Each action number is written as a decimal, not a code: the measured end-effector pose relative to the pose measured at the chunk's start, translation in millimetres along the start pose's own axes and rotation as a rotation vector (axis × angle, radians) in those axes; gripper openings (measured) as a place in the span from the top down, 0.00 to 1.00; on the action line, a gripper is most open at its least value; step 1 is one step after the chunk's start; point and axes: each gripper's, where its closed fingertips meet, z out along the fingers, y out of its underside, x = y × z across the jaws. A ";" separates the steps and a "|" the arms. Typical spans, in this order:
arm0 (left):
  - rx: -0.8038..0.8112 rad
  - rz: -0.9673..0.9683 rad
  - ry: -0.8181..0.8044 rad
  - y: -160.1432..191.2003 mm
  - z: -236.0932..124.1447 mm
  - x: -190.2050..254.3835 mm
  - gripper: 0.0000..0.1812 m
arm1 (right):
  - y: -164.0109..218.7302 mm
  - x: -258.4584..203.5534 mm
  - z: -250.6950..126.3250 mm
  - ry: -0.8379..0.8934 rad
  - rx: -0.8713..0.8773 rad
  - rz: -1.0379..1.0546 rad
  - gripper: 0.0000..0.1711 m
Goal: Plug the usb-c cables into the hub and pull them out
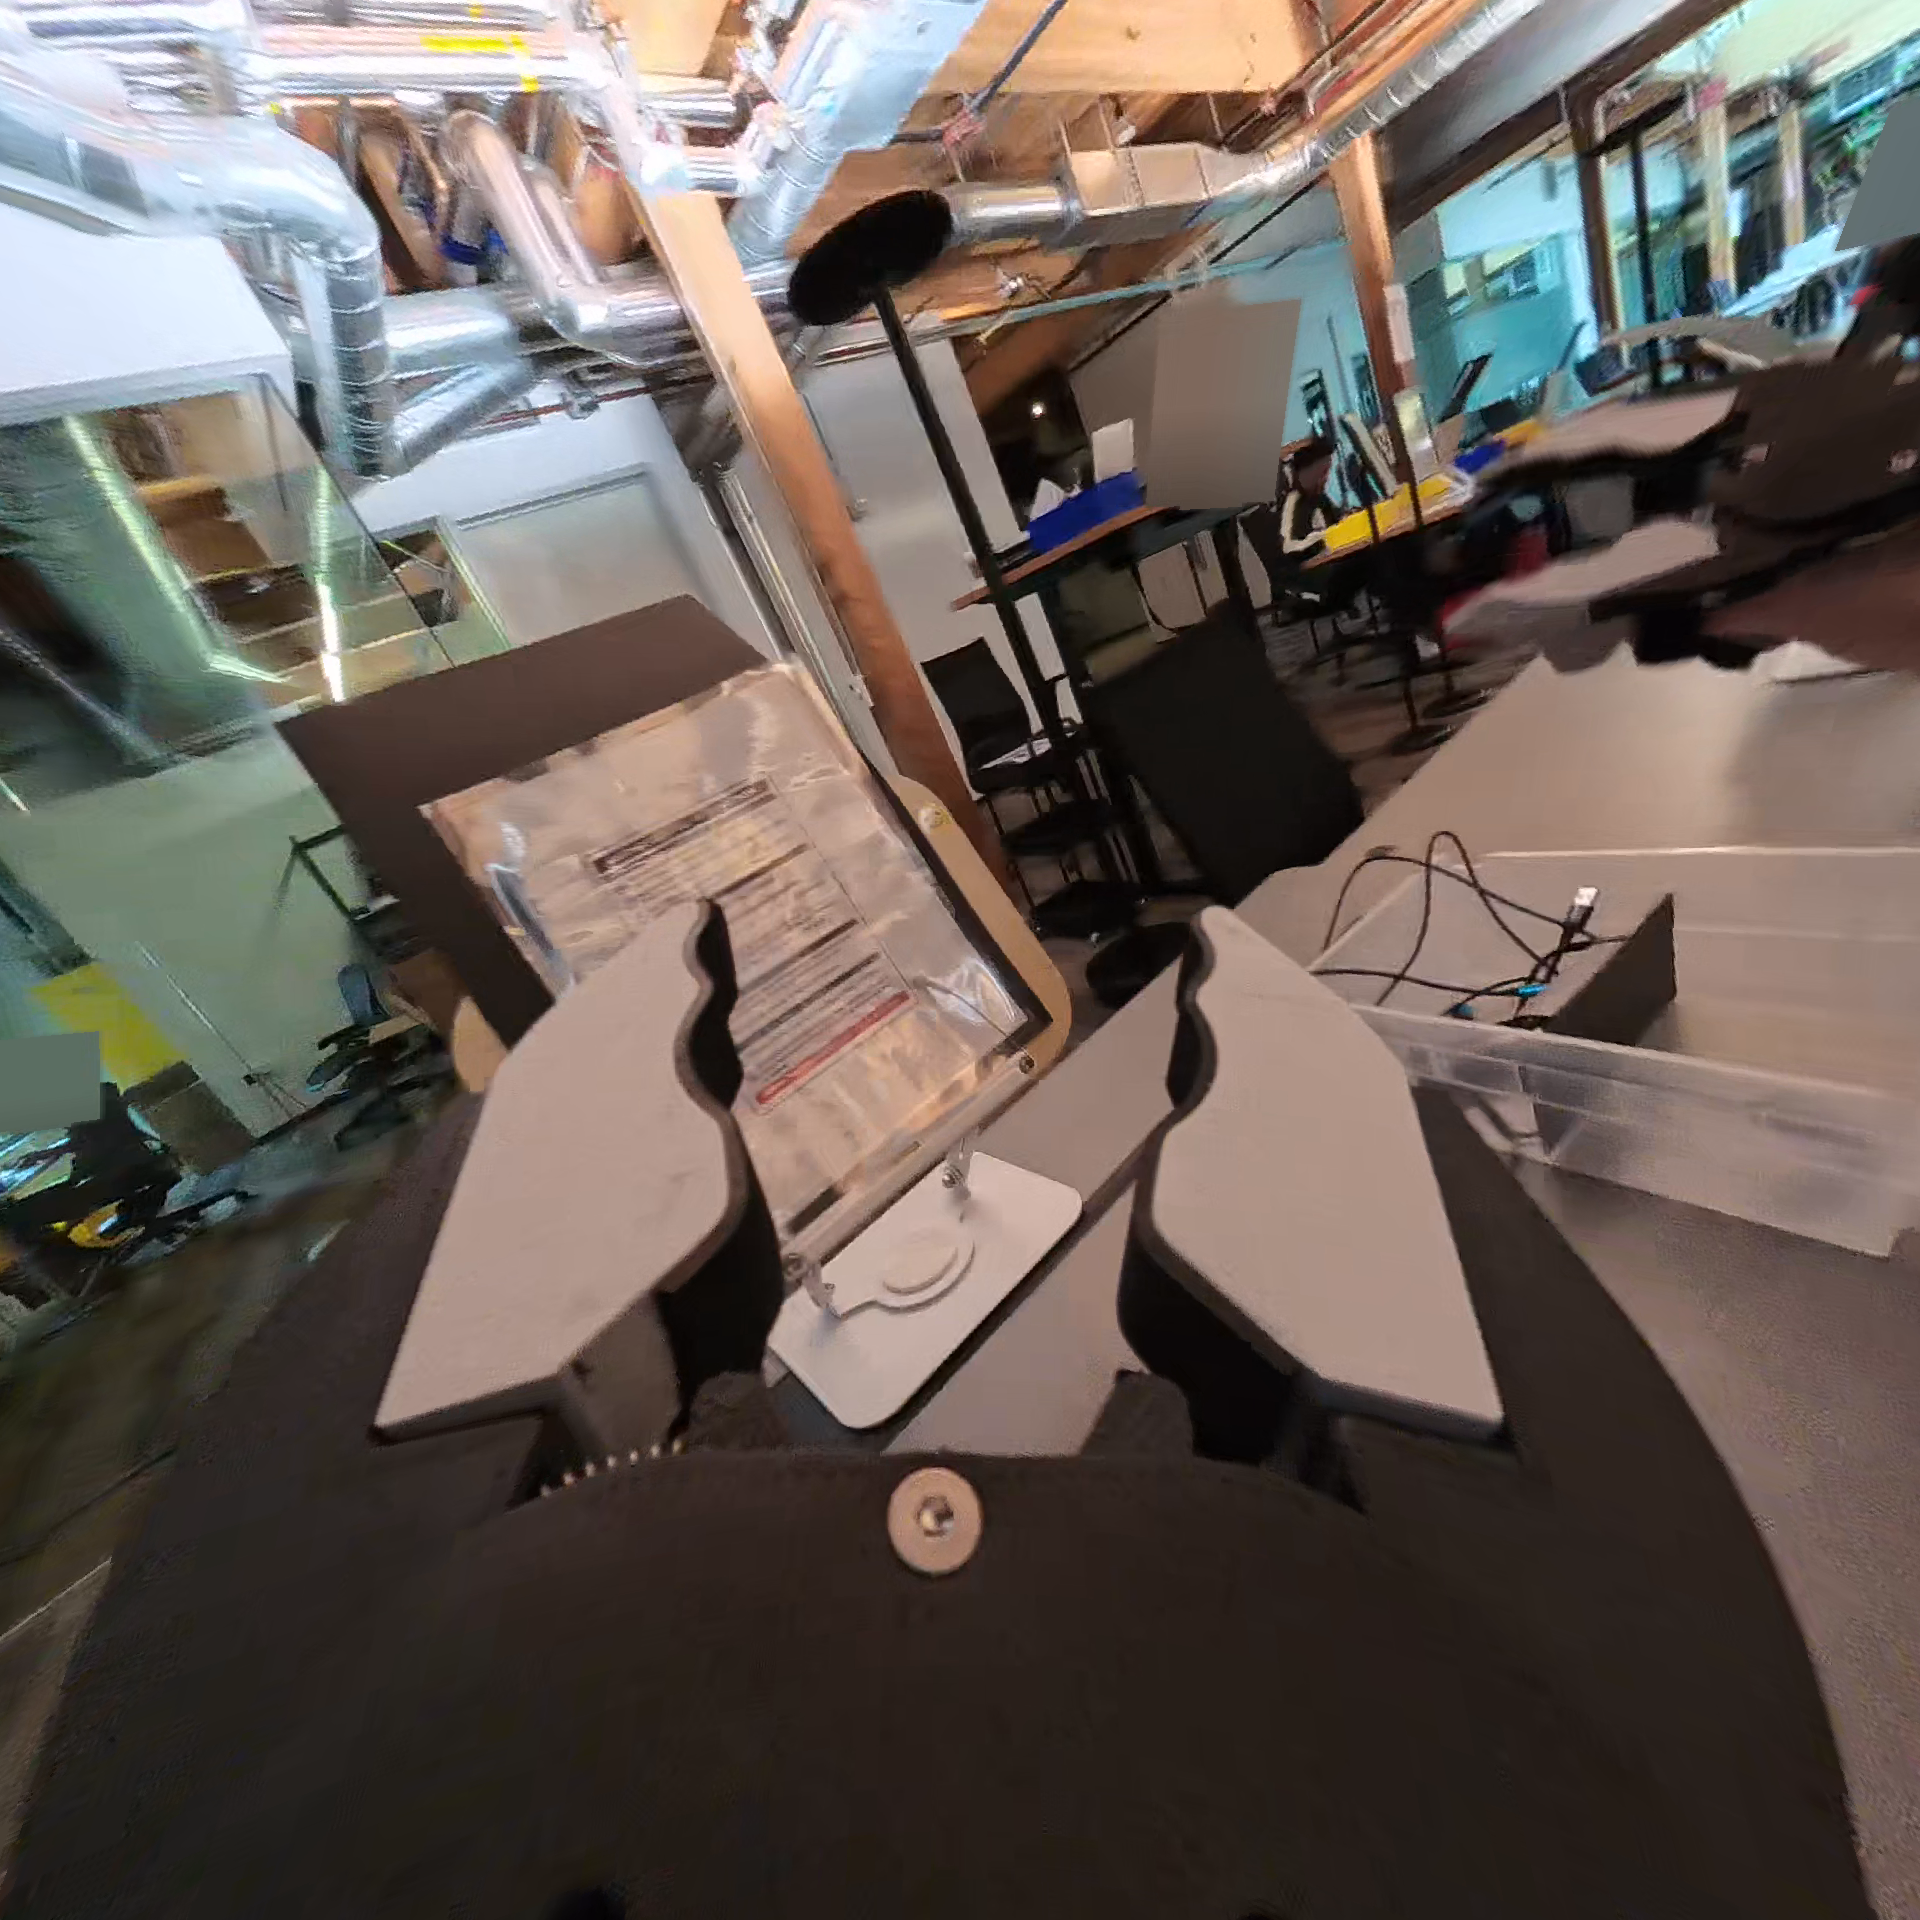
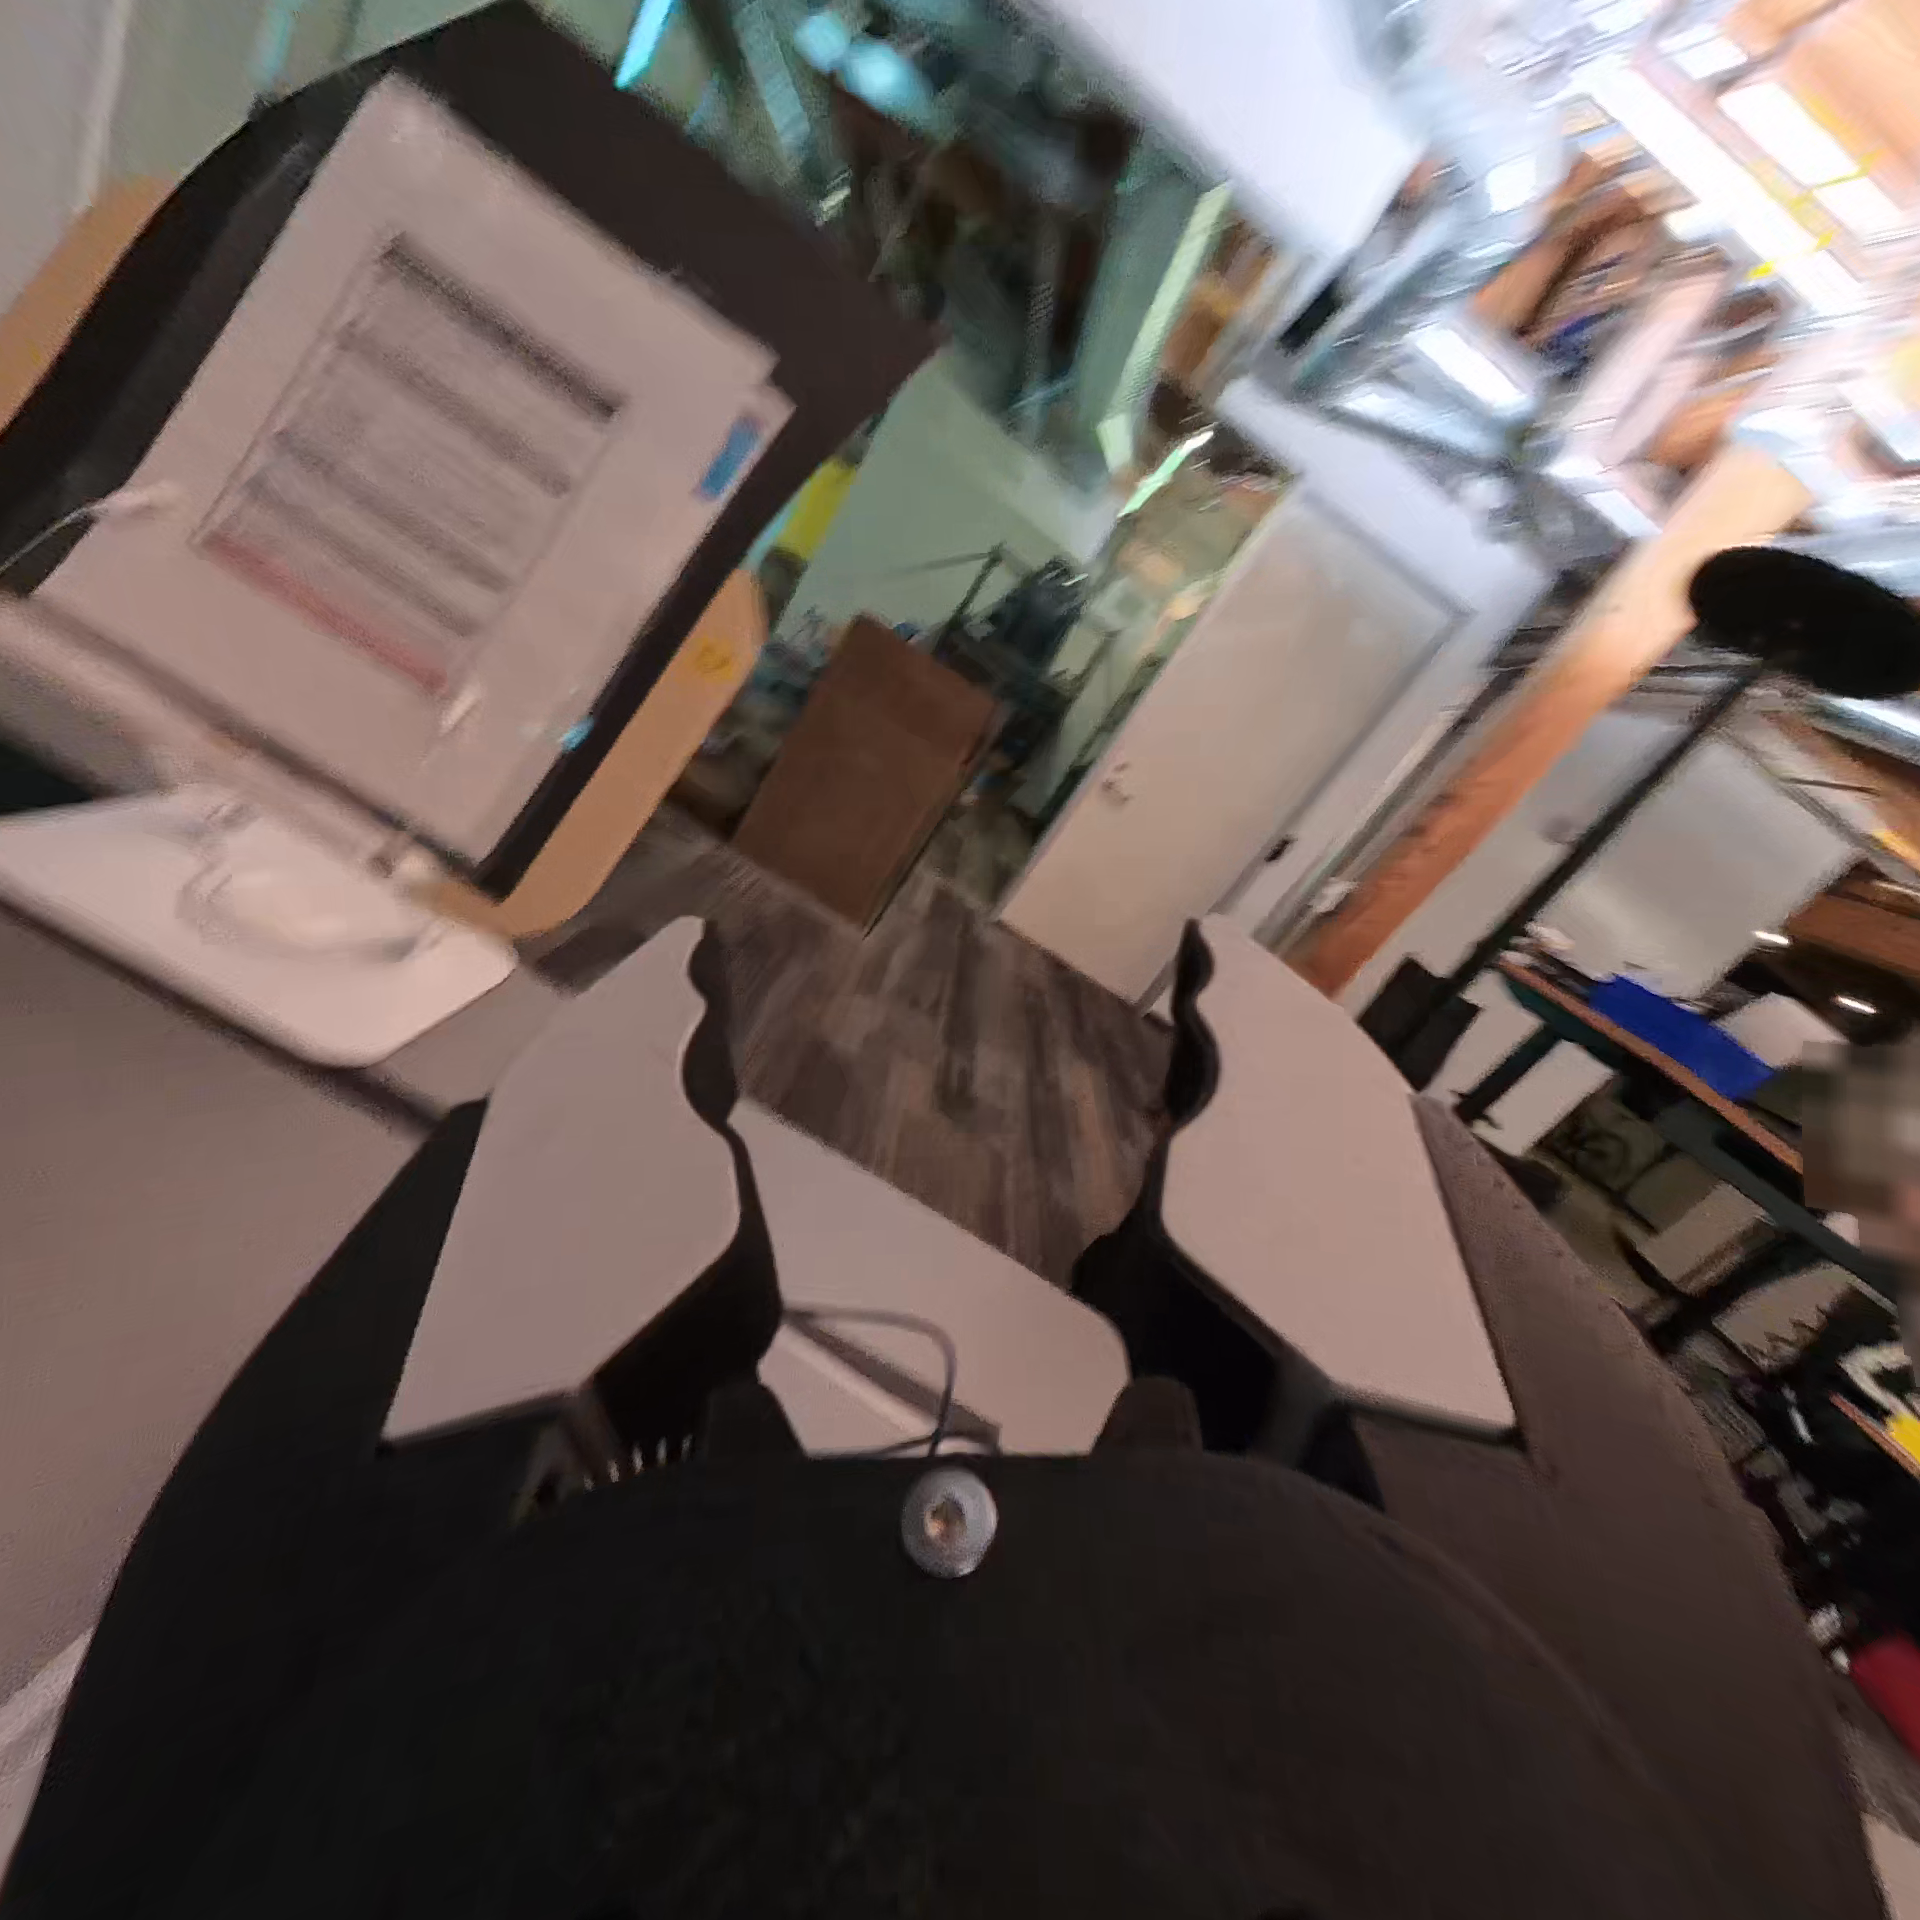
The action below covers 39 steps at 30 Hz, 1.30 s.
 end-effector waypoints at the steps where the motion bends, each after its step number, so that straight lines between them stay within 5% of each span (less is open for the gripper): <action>1: 0.015 -0.015 -0.001 -4.0 -5.3 -4.6 0.57 | 10.2 -19.4 2.2 -0.103 -0.061 -0.037 0.56; 5: 0.021 -0.073 0.045 -11.8 -21.6 -10.8 0.58 | 97.2 -83.9 -30.5 -0.562 -0.529 -0.021 0.64; 8: -0.024 -0.053 0.033 -8.7 -32.6 -21.1 0.57 | 152.4 -98.7 -71.0 -0.720 -0.807 0.030 0.71; 14: -0.065 -0.113 0.018 -2.1 -50.0 -40.7 0.54 | 184.1 -153.9 -108.9 -1.060 -1.023 0.192 0.76; 20: -0.092 -0.135 -0.040 2.0 -63.4 -56.4 0.53 | 202.4 -206.6 -116.9 -1.256 -1.182 0.084 0.74; 23: -0.085 -0.139 -0.055 1.0 -67.7 -60.9 0.53 | 216.3 -208.4 -124.0 -1.263 -1.307 0.025 0.97; 27: -0.071 -0.156 -0.048 -1.2 -71.1 -61.9 0.53 | 210.8 -166.5 -111.6 -1.037 -1.279 -0.093 0.97; 33: -0.082 -0.163 -0.019 1.6 -66.1 -55.8 0.53 | 158.1 -111.6 -38.9 -0.628 -0.778 -0.490 0.97; 39: -0.138 -0.152 0.019 11.9 -51.7 -40.8 0.53 | 213.8 -127.4 -14.9 -0.686 -0.840 -0.419 0.97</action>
